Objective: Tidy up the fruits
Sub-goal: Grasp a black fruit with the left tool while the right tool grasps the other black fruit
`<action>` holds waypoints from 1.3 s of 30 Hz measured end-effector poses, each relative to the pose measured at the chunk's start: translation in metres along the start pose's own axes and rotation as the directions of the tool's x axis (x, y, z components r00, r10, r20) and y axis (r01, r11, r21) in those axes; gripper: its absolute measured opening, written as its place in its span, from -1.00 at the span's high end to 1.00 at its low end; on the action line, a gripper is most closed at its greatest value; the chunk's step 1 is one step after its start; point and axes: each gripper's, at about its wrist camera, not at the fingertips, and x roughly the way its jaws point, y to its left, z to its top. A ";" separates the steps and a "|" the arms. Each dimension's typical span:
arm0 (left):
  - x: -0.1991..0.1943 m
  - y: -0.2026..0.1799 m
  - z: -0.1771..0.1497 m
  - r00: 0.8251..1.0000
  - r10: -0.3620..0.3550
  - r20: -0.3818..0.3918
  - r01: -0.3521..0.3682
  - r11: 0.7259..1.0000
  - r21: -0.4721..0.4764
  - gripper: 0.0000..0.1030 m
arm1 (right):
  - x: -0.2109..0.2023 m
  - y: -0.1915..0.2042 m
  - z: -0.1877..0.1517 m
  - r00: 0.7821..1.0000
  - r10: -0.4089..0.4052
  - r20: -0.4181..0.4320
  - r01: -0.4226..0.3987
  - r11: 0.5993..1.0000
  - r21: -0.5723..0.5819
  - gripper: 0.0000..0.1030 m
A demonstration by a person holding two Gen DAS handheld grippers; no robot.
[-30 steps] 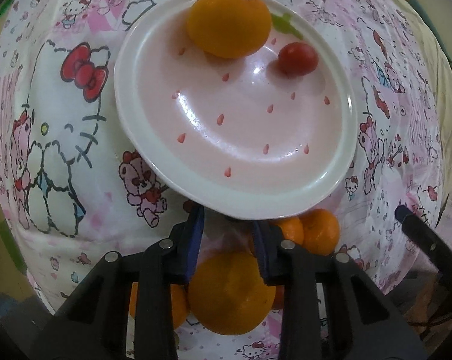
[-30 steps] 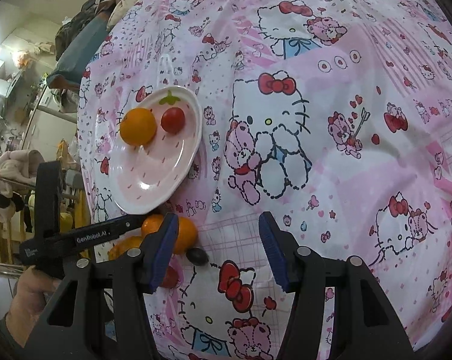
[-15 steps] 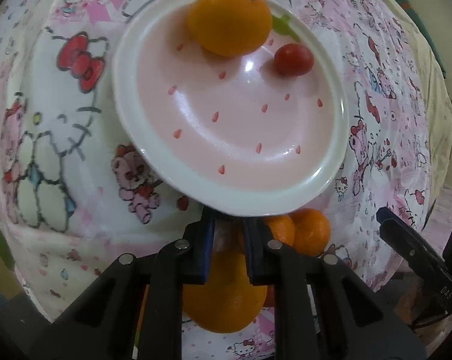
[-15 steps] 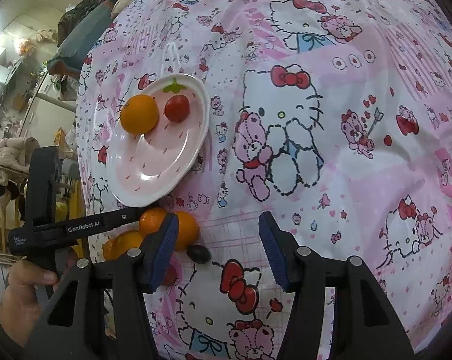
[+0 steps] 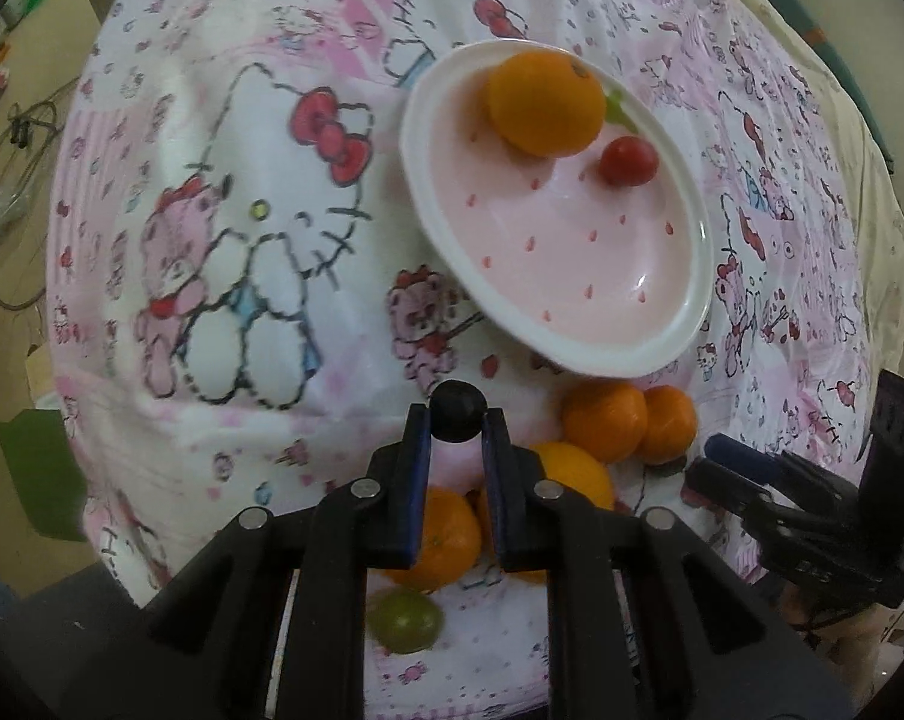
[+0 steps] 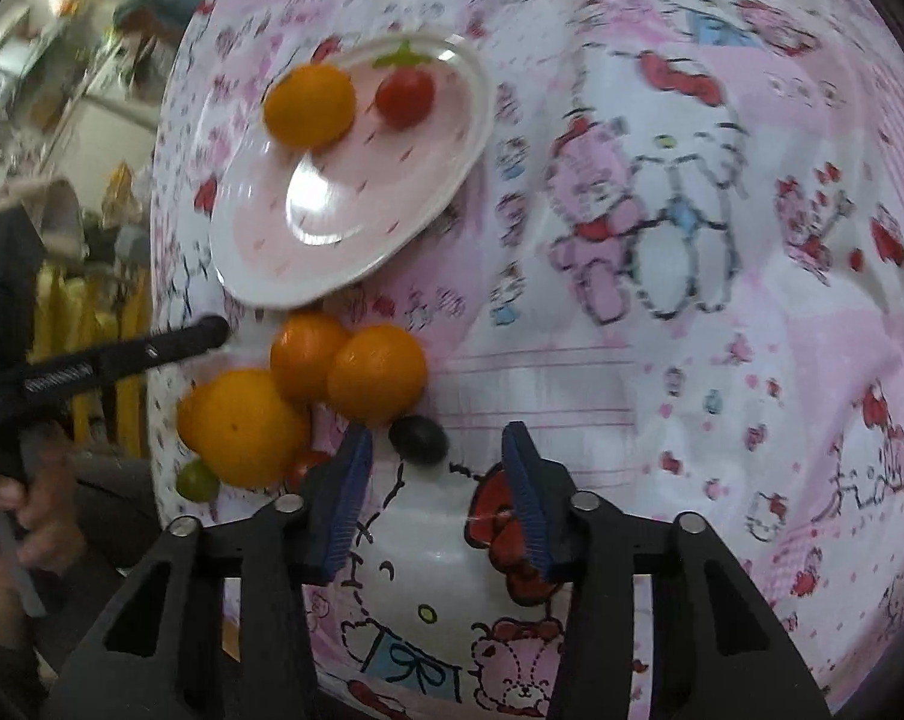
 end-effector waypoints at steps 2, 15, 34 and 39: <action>-0.002 0.003 -0.002 1.000 0.001 0.005 -0.001 1.000 0.002 0.74 | 0.010 0.007 0.000 0.999 -0.045 -0.012 0.044 0.998 -0.044 0.13; -0.006 -0.006 0.000 0.999 0.021 0.028 -0.021 1.000 0.020 0.74 | 0.025 0.045 -0.009 0.987 -0.159 0.008 0.156 0.959 -0.238 0.56; -0.019 -0.008 0.007 0.991 0.047 0.124 -0.053 0.998 0.046 0.92 | -0.056 -0.019 0.004 0.969 -0.159 0.187 0.162 0.987 0.002 0.56; -0.023 0.001 0.011 0.991 0.019 0.131 -0.018 1.000 -0.005 0.91 | -0.065 -0.028 0.004 0.971 -0.122 0.204 0.117 0.992 0.037 0.56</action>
